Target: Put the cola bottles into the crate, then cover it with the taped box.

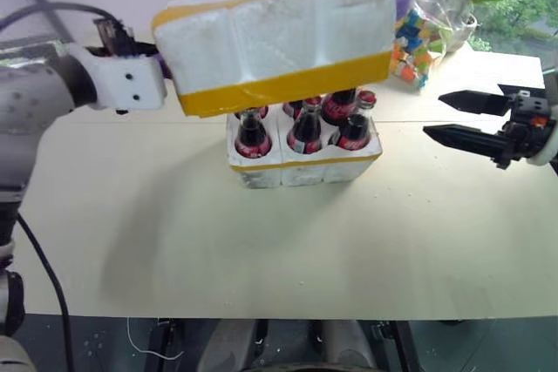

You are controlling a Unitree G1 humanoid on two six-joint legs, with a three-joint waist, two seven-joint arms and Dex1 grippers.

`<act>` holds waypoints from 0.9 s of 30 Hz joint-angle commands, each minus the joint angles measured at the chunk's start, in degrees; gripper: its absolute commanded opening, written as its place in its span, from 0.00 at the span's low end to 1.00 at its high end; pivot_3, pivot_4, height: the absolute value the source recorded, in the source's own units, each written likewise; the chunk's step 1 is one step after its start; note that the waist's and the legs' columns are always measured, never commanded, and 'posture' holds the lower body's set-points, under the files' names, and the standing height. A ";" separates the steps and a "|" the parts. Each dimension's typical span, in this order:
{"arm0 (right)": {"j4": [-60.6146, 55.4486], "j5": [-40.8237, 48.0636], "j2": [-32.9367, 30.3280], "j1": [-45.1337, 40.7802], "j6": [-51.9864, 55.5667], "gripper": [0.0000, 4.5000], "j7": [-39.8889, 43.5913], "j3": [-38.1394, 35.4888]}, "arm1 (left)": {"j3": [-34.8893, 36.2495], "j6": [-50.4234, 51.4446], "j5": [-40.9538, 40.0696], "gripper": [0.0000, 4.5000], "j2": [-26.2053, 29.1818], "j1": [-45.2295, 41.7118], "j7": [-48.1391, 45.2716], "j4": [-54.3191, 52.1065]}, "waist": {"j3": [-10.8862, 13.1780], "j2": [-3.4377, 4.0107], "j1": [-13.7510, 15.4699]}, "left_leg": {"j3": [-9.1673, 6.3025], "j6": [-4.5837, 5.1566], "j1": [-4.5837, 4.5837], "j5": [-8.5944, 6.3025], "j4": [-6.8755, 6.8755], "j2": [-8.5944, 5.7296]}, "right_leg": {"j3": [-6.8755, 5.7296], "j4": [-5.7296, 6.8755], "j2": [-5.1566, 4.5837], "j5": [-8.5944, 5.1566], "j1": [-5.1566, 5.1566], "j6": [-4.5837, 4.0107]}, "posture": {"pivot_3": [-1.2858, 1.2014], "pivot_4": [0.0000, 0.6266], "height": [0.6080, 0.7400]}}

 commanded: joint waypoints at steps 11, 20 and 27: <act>-1.35 2.13 0.40 0.15 -0.54 1.00 -1.66 -3.42 | -2.87 -5.47 10.01 0.20 0.08 -0.96 0.27 -1.87 | 0.00 0.00 -0.34 | 0.01 0.13 -0.05 -0.09 0.34 0.00 | 0.00 0.01 0.02 0.06 0.07 0.11 | 0.52 0.24 0.94; -1.31 2.34 1.65 -0.72 -0.67 1.00 -2.28 -2.83 | -4.04 -4.47 11.05 0.78 -0.56 2.99 -0.13 -4.55 | 0.00 0.02 -0.22 | 0.02 0.15 -0.06 -0.10 0.33 0.00 | 0.01 0.02 0.02 0.06 0.06 0.11 | 0.52 0.24 0.94; -1.61 2.30 1.15 0.15 -0.28 1.00 -1.83 -3.25 | -0.94 -3.40 10.18 1.00 0.95 12.53 -1.13 -9.01 | 0.00 0.02 -0.21 | 0.01 0.16 -0.09 -0.11 0.33 0.00 | 0.03 0.01 0.02 0.06 0.04 0.10 | 0.52 0.24 0.94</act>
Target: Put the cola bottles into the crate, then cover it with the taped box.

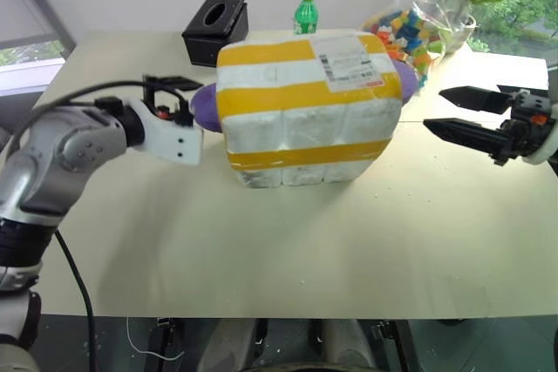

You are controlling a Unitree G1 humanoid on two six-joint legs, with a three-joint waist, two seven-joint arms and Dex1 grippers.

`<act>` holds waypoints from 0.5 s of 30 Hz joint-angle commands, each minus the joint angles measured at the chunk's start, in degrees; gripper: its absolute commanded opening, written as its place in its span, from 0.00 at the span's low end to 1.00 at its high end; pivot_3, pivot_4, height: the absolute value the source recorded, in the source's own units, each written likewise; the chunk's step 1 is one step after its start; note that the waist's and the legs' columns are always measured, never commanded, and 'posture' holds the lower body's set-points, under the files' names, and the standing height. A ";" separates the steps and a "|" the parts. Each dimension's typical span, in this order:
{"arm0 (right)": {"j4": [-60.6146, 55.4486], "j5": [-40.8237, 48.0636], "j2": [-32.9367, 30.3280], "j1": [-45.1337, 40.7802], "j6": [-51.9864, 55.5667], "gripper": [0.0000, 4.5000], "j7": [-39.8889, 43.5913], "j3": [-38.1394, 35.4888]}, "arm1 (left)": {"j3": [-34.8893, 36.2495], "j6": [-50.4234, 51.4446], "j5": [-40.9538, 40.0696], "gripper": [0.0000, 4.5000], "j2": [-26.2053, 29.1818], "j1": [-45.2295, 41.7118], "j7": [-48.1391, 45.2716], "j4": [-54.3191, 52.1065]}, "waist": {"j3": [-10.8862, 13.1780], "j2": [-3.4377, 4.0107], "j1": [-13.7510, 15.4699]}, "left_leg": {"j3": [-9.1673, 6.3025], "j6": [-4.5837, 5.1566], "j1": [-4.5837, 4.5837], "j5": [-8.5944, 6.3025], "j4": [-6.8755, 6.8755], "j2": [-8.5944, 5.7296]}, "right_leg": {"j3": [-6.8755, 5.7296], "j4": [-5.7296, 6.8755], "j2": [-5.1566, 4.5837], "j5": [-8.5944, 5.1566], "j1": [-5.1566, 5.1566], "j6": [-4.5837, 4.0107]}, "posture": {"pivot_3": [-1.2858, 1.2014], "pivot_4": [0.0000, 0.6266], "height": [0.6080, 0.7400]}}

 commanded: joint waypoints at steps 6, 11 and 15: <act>-1.69 0.59 -1.03 1.91 -0.36 1.00 0.74 -2.42 | 12.75 2.08 -11.87 1.00 5.24 9.29 -5.67 -3.12 | 0.00 0.03 -0.07 | 0.00 0.01 0.00 -0.02 -0.01 0.01 | 0.01 0.00 0.00 0.00 -0.03 0.00 | 0.52 0.24 0.94; -1.82 0.62 -1.05 2.99 -0.30 1.00 0.58 -2.86 | 18.85 3.19 -25.33 1.00 4.58 7.10 -9.77 1.47 | 0.00 0.03 0.17 | -0.01 0.00 0.00 -0.02 0.03 0.01 | -0.03 0.00 -0.01 0.00 0.01 0.00 | 0.52 0.24 0.94; -1.78 0.31 -1.02 3.74 -0.65 1.00 0.65 -2.83 | 24.39 27.44 -46.45 1.00 3.66 8.25 -17.04 1.57 | 0.00 0.03 -0.11 | -0.01 0.03 0.00 -0.03 0.05 0.00 | -0.04 -0.01 -0.01 0.00 0.01 0.00 | 0.52 0.24 0.94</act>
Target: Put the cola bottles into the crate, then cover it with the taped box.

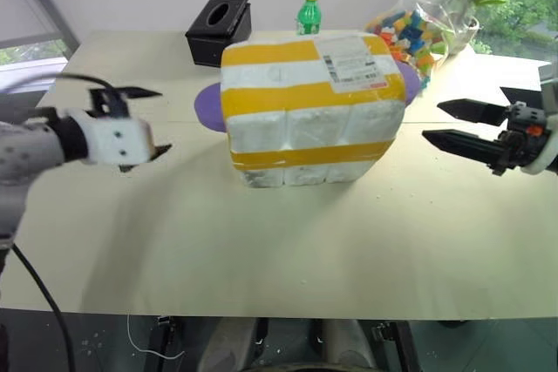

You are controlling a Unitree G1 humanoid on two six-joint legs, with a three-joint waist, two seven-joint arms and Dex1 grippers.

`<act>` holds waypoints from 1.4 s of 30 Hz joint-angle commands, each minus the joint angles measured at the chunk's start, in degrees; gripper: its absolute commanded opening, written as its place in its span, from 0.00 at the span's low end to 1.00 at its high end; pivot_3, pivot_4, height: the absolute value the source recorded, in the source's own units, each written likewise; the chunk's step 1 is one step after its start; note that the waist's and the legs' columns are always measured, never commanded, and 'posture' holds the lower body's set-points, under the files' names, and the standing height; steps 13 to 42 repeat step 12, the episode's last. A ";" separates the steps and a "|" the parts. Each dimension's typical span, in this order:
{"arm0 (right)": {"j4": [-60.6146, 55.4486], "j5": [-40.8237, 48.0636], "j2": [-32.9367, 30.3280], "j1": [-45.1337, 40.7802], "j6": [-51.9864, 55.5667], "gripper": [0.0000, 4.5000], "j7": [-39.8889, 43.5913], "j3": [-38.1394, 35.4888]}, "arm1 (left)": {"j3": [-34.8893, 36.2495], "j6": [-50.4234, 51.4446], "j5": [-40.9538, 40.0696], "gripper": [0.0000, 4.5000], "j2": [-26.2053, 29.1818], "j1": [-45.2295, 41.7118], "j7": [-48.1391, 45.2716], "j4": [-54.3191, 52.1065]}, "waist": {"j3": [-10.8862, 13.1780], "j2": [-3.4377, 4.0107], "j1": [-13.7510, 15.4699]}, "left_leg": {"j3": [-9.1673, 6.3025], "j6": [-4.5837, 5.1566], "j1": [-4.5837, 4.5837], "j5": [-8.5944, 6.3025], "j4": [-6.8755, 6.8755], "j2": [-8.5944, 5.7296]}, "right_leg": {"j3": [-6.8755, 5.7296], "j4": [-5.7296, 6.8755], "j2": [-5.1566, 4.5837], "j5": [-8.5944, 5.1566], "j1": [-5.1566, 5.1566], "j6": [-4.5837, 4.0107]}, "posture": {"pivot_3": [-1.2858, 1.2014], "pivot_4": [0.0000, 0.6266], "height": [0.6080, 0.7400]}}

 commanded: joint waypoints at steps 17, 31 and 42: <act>-0.68 -4.57 -3.70 1.50 -5.01 1.00 5.77 1.79 | 8.62 54.18 -44.85 1.00 6.46 -1.04 -17.37 0.64 | 0.02 0.00 -1.38 | 0.00 -0.05 0.11 0.02 0.02 0.04 | 0.06 0.11 0.06 -0.01 0.05 -0.01 | 0.52 0.24 0.94; -0.68 -4.57 -3.70 1.50 -5.01 1.00 5.77 1.79 | 8.62 54.18 -44.85 1.00 6.46 -1.04 -17.37 0.64 | 0.02 0.00 -1.38 | 0.00 -0.05 0.11 0.02 0.02 0.04 | 0.06 0.11 0.06 -0.01 0.05 -0.01 | 0.52 0.24 0.94; -0.68 -4.57 -3.70 1.50 -5.01 1.00 5.77 1.79 | 8.62 54.18 -44.85 1.00 6.46 -1.04 -17.37 0.64 | 0.02 0.00 -1.38 | 0.00 -0.05 0.11 0.02 0.02 0.04 | 0.06 0.11 0.06 -0.01 0.05 -0.01 | 0.52 0.24 0.94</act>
